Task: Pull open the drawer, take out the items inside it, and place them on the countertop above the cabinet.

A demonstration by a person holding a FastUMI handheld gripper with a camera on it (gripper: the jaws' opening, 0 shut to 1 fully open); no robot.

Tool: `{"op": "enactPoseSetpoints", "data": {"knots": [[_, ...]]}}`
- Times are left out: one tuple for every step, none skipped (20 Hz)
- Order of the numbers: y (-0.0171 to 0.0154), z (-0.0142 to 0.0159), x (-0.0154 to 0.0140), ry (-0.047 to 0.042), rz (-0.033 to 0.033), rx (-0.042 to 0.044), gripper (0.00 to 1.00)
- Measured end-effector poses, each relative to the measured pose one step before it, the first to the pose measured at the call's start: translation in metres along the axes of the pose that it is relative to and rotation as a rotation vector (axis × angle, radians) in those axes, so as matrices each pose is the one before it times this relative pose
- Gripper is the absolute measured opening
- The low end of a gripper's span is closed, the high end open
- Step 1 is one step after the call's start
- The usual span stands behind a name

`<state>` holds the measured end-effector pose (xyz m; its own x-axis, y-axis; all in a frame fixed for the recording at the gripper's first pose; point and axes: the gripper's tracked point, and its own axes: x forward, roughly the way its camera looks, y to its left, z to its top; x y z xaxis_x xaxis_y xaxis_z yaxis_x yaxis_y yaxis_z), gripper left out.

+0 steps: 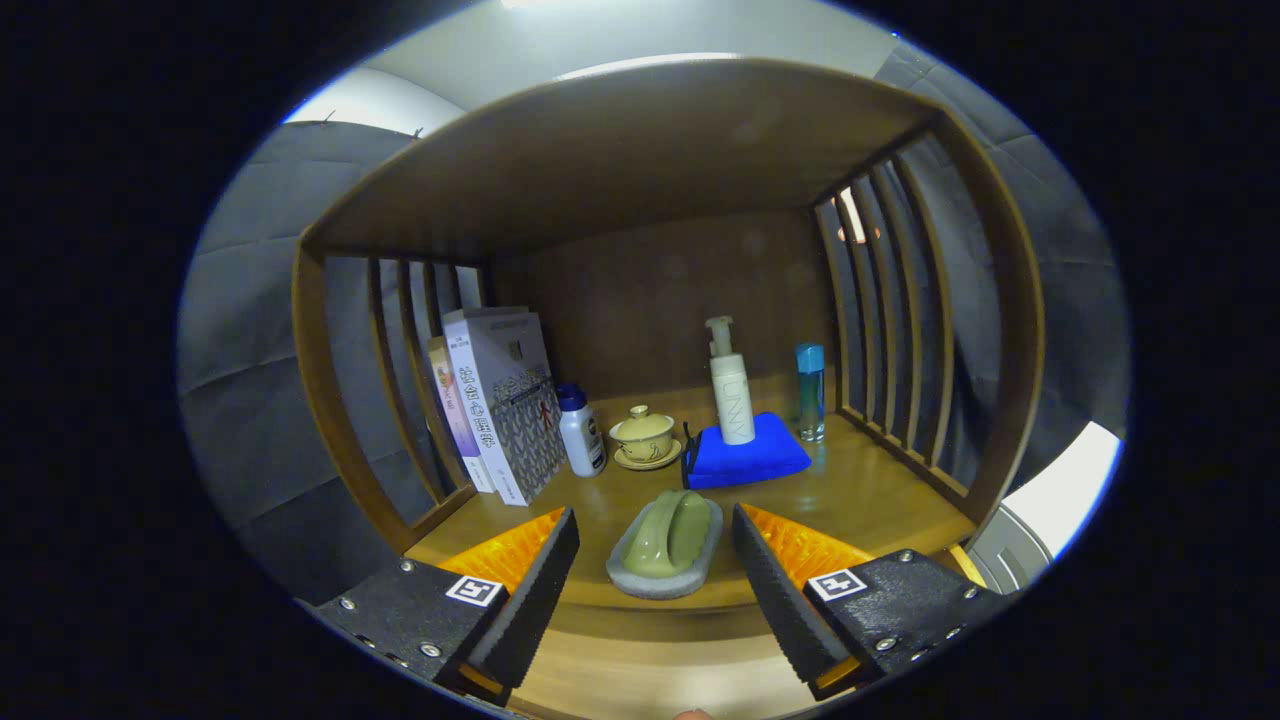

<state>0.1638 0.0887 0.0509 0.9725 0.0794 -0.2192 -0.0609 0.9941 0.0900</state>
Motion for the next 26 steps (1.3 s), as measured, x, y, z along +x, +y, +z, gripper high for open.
{"op": "enactPoseSetpoints", "data": {"knots": [[0.00085, -0.00163, -0.01088, -0.01644, -0.0005, -0.00524, 0.95], [0.00219, -0.00277, -0.01116, -0.01634, 0.00344, -0.00105, 0.95], [0.00121, -0.00251, -0.01056, -0.01799, -0.00037, 0.00455, 0.95], [0.00118, -0.00211, -0.0109, -0.0186, 0.00215, 0.00162, 0.95], [0.00089, -0.00286, -0.01055, -0.01449, 0.00027, -0.00339, 0.95], [0.00025, -0.00494, -0.01093, -0.00949, 0.00012, -0.00572, 0.95], [0.00108, -0.00498, -0.01085, -0.00741, 0.00167, -0.00592, 0.95], [0.00039, -0.00403, -0.00925, -0.00766, -0.00098, -0.00557, 0.95], [0.00086, -0.00461, -0.0094, -0.00704, -0.00116, 0.00078, 0.95], [0.0008, -0.0029, -0.00904, -0.00806, -0.00143, 0.00134, 0.95], [-0.00006, -0.00238, -0.00882, -0.01292, -0.00277, -0.00019, 0.95], [0.00053, -0.00231, -0.00868, -0.01007, -0.00154, -0.00525, 0.95], [0.00019, -0.00408, -0.00837, -0.00935, 0.00109, -0.01057, 0.95], [0.00085, -0.00398, -0.00825, -0.00413, 0.00307, -0.01146, 0.95], [0.00245, -0.00381, -0.00621, -0.00732, 0.00682, -0.01641, 0.95], [0.00054, -0.0037, -0.00576, -0.00051, 0.0032, -0.01751, 0.95], [-0.00032, -0.00532, -0.00664, 0.00194, 0.00288, -0.01558, 0.95], [0.00139, -0.00449, -0.00608, 0.00415, 0.00421, -0.0038, 0.95], [0.00278, -0.0057, -0.00615, 0.00673, 0.00661, 0.00354, 0.95], [0.00129, -0.00569, -0.00584, 0.00531, 0.00364, 0.00746, 0.95], [0.00022, -0.00478, -0.00632, 0.00218, -0.00099, 0.00484, 0.95], [-0.00093, -0.00385, -0.00481, -0.00509, -0.00606, 0.00057, 0.95], [-0.0011, -0.00497, -0.00405, -0.0046, -0.00818, -0.00394, 0.95], [0.0008, -0.0064, -0.00312, 0.00083, -0.00203, -0.00514, 0.95], [0.00269, -0.00746, -0.002, 0.006, 0.00147, -0.00703, 0.95], [0.00285, -0.00745, -0.00184, 0.01185, 0.00427, -0.00844, 0.95]]}}
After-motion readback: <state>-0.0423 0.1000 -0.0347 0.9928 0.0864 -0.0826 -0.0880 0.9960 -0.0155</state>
